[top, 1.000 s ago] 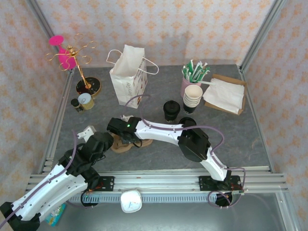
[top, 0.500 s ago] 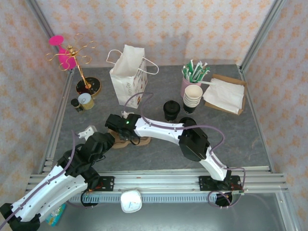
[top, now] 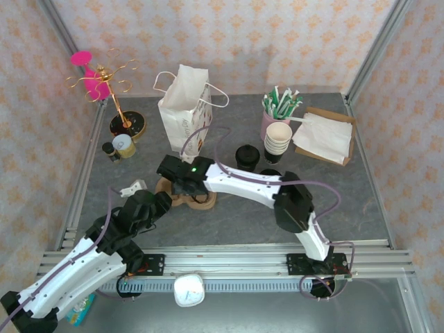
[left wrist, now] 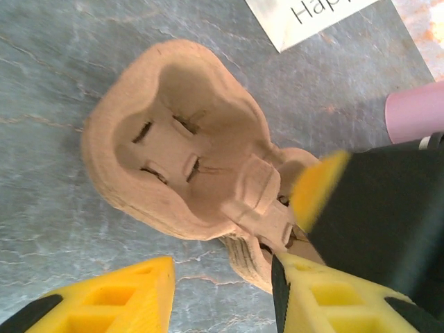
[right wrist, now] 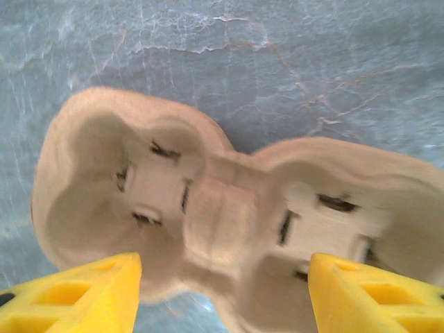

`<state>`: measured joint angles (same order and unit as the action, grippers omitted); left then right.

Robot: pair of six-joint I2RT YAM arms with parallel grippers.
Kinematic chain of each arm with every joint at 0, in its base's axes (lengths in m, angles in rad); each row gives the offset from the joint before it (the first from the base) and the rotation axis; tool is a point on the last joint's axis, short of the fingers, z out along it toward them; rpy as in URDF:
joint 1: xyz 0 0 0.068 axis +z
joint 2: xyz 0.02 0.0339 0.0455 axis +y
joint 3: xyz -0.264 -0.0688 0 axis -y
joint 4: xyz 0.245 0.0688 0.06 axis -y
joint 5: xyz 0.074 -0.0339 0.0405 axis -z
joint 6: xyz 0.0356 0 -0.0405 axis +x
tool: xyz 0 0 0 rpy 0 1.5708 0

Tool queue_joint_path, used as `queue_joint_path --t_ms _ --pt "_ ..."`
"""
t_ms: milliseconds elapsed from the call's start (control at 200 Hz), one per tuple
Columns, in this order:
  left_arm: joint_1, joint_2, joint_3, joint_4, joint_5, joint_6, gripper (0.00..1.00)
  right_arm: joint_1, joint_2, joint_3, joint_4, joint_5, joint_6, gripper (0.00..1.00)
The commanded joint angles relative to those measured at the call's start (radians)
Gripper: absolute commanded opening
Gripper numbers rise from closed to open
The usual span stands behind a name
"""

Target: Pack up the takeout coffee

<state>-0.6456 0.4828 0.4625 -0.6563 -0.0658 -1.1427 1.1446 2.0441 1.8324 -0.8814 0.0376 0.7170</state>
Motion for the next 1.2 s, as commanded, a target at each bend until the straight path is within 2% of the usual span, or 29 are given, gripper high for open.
queue_joint_path --t_ms 0,110,215,350,470,726,946,1031,1196 --pt "0.006 0.031 -0.056 0.124 0.074 0.01 0.43 -0.015 -0.124 -0.098 0.001 -0.068 -0.306 0.62" --pt "0.006 0.061 -0.084 0.165 0.053 0.006 0.43 -0.025 -0.15 -0.153 -0.001 -0.16 -0.475 0.59" --pt "0.006 0.076 -0.089 0.154 0.021 -0.006 0.43 -0.026 -0.142 -0.178 0.013 -0.185 -0.573 0.55" --pt "0.007 0.035 -0.137 0.169 0.012 -0.032 0.43 -0.025 -0.107 -0.181 0.015 -0.169 -0.656 0.52" --pt "0.007 0.009 -0.145 0.141 -0.007 -0.046 0.43 -0.02 -0.091 -0.2 0.044 -0.215 -0.713 0.51" --pt "0.008 0.005 -0.147 0.137 -0.008 -0.04 0.44 -0.008 -0.025 -0.186 0.039 -0.215 -0.749 0.52" --pt "0.008 0.004 -0.154 0.14 -0.004 -0.036 0.44 -0.003 -0.002 -0.171 0.037 -0.207 -0.747 0.46" --pt "0.008 0.005 -0.154 0.138 -0.006 -0.034 0.45 -0.003 0.001 -0.167 0.03 -0.207 -0.747 0.39" --pt "0.008 0.002 -0.152 0.129 -0.008 -0.032 0.45 0.0 -0.002 -0.142 0.009 -0.223 -0.736 0.41"
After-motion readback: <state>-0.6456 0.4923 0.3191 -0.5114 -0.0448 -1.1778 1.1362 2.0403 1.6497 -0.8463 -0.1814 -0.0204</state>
